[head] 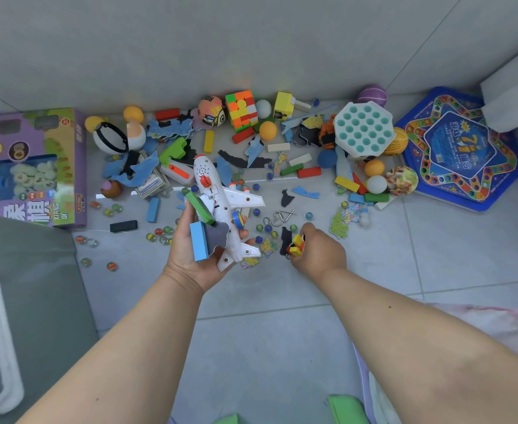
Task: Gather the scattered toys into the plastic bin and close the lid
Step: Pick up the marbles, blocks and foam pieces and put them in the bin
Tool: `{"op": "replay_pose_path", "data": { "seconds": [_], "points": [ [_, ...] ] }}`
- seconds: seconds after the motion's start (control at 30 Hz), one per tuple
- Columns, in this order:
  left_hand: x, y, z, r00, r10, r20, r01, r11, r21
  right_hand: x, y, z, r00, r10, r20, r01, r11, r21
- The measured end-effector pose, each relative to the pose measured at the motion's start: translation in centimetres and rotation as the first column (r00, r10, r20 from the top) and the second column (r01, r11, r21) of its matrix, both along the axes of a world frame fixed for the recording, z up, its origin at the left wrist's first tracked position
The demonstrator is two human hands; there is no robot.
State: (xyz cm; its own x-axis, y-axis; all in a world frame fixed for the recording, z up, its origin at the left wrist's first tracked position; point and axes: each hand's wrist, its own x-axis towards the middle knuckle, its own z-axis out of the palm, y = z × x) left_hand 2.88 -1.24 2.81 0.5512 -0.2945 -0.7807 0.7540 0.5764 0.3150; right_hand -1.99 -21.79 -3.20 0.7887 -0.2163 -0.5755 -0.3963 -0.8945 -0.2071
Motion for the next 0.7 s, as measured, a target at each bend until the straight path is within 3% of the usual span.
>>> {"op": "replay_pose_path", "data": {
  "seconds": [0.13, 0.3, 0.53, 0.7],
  "points": [
    [0.0, 0.2, 0.2, 0.999, 0.022, -0.026, -0.021, 1.000, 0.019, 1.4, -0.2, 0.7, 0.994, -0.112, 0.010, 0.111, 0.991, 0.078],
    [-0.2, 0.3, 0.6, 1.000, -0.012, -0.022, 0.013, 0.998, 0.061, 2.4, -0.1, 1.1, 1.000, -0.016, 0.003, 0.016, 0.999, 0.041],
    [-0.2, 0.9, 0.0, 1.000, -0.007, -0.023, 0.007, 1.000, 0.028, 1.1, -0.5, 0.9, 0.984, -0.146, 0.101, 0.140, 0.988, 0.064],
    [-0.4, 0.7, -0.3, 1.000, -0.027, -0.013, 0.027, 1.000, -0.010, -0.2, 0.0, 0.4, 0.971, -0.225, 0.085, 0.217, 0.971, 0.101]
  ]
}}
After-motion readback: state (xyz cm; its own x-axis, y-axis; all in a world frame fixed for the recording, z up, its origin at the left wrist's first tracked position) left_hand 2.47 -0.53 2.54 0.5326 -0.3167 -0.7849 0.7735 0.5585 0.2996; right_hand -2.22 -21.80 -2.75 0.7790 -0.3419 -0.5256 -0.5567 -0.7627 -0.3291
